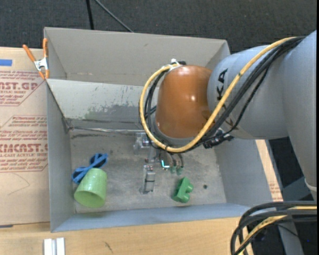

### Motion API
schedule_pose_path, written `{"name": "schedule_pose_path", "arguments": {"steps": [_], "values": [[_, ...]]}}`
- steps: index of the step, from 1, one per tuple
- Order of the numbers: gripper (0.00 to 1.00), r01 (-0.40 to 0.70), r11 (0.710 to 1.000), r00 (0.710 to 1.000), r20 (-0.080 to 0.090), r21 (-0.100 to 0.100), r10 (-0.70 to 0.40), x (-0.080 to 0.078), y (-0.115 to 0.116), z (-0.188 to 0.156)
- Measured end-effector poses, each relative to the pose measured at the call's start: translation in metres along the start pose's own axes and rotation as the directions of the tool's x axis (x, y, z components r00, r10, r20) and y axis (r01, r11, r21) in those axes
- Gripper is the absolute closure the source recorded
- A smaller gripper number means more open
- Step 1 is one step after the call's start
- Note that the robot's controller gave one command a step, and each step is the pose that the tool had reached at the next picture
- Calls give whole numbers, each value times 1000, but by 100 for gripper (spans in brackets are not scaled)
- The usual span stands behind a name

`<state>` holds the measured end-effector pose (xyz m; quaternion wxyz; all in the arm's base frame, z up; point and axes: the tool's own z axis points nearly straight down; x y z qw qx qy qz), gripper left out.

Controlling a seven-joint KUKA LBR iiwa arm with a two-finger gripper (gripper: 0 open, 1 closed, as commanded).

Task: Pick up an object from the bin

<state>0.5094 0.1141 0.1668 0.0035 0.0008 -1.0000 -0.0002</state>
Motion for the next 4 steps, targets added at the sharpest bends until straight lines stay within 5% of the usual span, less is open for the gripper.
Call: {"name": "schedule_pose_path", "arguments": {"steps": [1,2,3,4], "values": [[0,110,994,994,6,-1,-110,-54,64,101],[0,448,894,894,10,2,-448,-49,127,96],[100,444,896,896,8,5,-444,-50,124,97],[100,224,975,975,14,0,-224,-31,101,-14]]}}
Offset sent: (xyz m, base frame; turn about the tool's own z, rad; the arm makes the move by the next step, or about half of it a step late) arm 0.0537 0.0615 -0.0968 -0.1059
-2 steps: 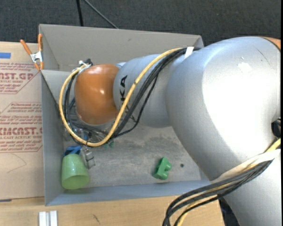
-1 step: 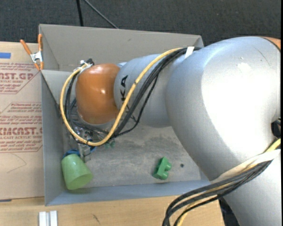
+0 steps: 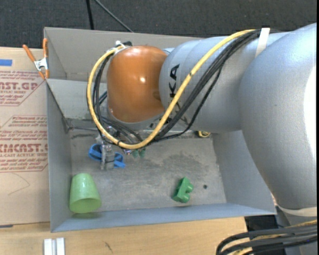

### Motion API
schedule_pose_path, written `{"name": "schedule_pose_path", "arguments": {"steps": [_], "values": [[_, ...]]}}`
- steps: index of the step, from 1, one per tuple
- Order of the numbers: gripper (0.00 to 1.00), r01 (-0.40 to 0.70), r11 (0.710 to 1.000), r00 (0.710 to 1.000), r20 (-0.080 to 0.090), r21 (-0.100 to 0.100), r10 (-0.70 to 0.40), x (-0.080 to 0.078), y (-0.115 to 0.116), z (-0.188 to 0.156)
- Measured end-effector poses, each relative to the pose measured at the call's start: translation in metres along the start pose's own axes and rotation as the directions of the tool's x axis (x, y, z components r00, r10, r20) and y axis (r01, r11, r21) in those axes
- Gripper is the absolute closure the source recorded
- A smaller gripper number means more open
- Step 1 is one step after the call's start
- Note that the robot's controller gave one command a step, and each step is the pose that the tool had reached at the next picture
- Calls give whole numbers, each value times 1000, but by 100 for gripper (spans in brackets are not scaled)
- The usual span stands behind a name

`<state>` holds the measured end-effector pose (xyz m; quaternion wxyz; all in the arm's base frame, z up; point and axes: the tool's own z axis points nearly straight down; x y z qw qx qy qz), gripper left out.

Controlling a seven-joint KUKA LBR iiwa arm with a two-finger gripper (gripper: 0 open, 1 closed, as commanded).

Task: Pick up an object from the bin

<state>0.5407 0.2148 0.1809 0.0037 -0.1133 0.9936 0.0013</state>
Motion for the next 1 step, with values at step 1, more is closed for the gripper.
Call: {"name": "schedule_pose_path", "arguments": {"steps": [1], "values": [[100,15,1000,1000,3,-2,-15,21,34,-95]]}}
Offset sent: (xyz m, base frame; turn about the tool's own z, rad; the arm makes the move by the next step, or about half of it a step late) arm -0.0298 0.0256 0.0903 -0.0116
